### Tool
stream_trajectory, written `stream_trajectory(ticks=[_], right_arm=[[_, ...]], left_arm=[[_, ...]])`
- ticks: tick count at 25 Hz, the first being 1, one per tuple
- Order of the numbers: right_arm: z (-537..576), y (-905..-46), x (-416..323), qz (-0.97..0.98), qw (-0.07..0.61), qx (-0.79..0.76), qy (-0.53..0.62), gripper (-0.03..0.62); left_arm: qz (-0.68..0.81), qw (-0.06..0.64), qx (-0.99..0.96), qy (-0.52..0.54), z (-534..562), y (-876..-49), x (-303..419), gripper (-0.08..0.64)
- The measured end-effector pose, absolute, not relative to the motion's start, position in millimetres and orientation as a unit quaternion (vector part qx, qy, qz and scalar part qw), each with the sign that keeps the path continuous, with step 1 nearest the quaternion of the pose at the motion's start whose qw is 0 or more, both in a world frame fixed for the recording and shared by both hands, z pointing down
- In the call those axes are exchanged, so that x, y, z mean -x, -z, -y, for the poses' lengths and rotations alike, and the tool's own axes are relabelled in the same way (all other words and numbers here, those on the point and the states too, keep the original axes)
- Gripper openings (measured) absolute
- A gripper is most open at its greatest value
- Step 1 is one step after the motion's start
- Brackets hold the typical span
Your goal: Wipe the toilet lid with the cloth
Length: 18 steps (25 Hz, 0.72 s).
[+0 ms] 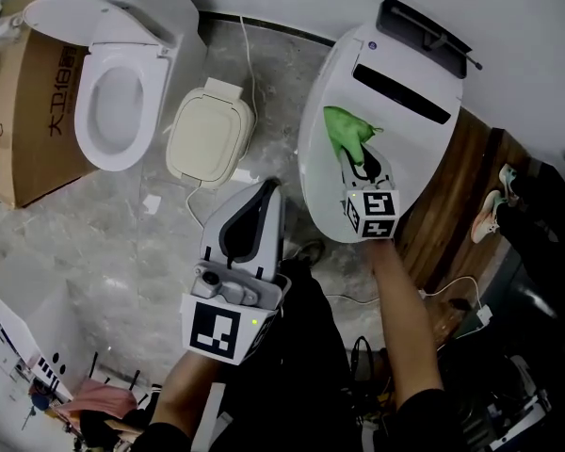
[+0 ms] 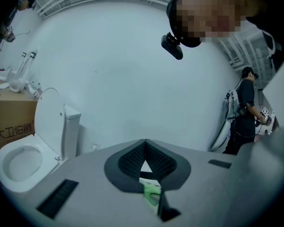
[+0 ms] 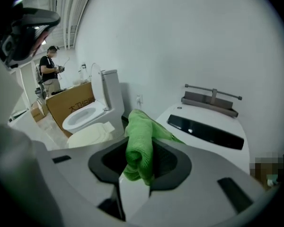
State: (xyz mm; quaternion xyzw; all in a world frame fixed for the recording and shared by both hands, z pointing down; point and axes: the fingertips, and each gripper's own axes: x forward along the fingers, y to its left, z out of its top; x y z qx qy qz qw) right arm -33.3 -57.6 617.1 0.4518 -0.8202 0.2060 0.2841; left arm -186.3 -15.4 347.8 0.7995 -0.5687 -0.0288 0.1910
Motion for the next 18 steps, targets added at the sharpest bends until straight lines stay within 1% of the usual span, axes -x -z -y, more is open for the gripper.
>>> stream_trajectory(ticks=[3,8,14,18], right_arm=[[113,-610,29,0.814,0.293,-0.472,-0.172,0.13],[192,-605,27,0.799,0.318,-0.493,-0.135,0.13],[247,-625,25,0.775,0.393,-0.482,-0.109,0.13],[269,-650,25,0.758,0.456,-0.456,-0.096,0.13]], left_arm=[[0.571,0.191,-0.798,0.027,36,-351,193,0.009],[0.561,0.217,-0.799,0.011,54,-373,200,0.009],[0.55,0.224,-0.804,0.002,75,-386,204,0.009],[0.55,0.225,-0.804,0.0,90,-391,209,0.009]])
